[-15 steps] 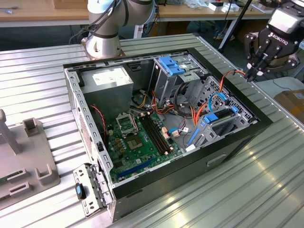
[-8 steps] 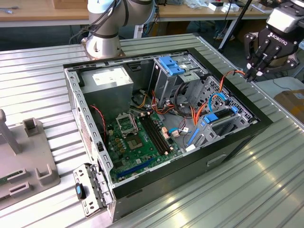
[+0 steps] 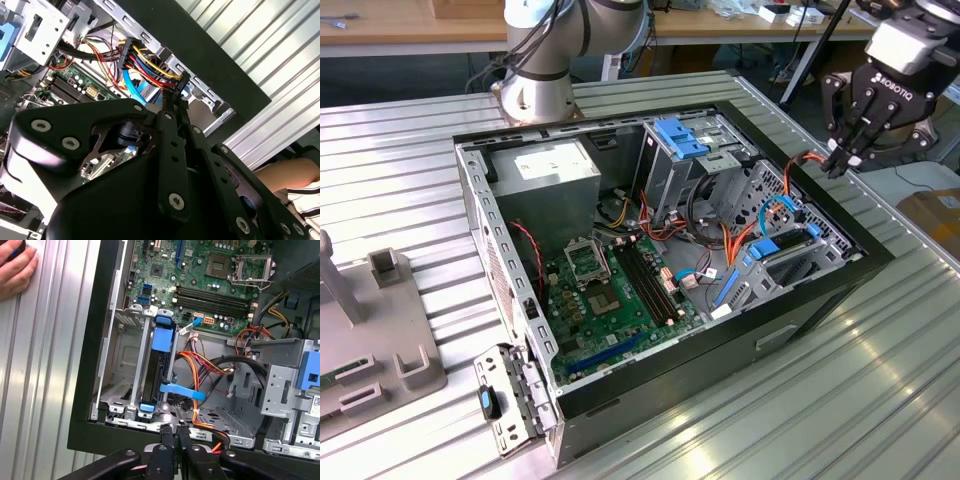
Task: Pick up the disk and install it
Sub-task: 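Insert the first disk wire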
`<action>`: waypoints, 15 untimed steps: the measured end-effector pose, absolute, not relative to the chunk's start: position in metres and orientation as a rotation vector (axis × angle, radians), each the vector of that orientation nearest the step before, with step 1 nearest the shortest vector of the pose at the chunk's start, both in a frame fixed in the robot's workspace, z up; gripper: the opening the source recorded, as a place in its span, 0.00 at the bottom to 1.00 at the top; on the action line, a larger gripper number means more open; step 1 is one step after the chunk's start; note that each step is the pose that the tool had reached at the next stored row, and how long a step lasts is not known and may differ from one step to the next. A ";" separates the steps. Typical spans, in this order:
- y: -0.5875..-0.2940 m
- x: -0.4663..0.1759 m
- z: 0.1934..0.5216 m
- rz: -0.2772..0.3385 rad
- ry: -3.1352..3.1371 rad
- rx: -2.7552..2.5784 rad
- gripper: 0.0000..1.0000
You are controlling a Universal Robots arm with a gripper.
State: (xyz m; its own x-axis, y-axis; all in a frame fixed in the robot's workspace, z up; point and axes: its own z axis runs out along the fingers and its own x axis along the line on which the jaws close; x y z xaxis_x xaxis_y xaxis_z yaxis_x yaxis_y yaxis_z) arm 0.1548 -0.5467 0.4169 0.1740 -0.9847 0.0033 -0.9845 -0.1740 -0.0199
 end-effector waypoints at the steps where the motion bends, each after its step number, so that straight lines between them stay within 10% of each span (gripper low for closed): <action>1: -0.547 0.154 0.416 -0.024 2.014 -2.393 0.16; 15: -0.552 0.146 0.407 -0.025 2.105 -2.315 0.16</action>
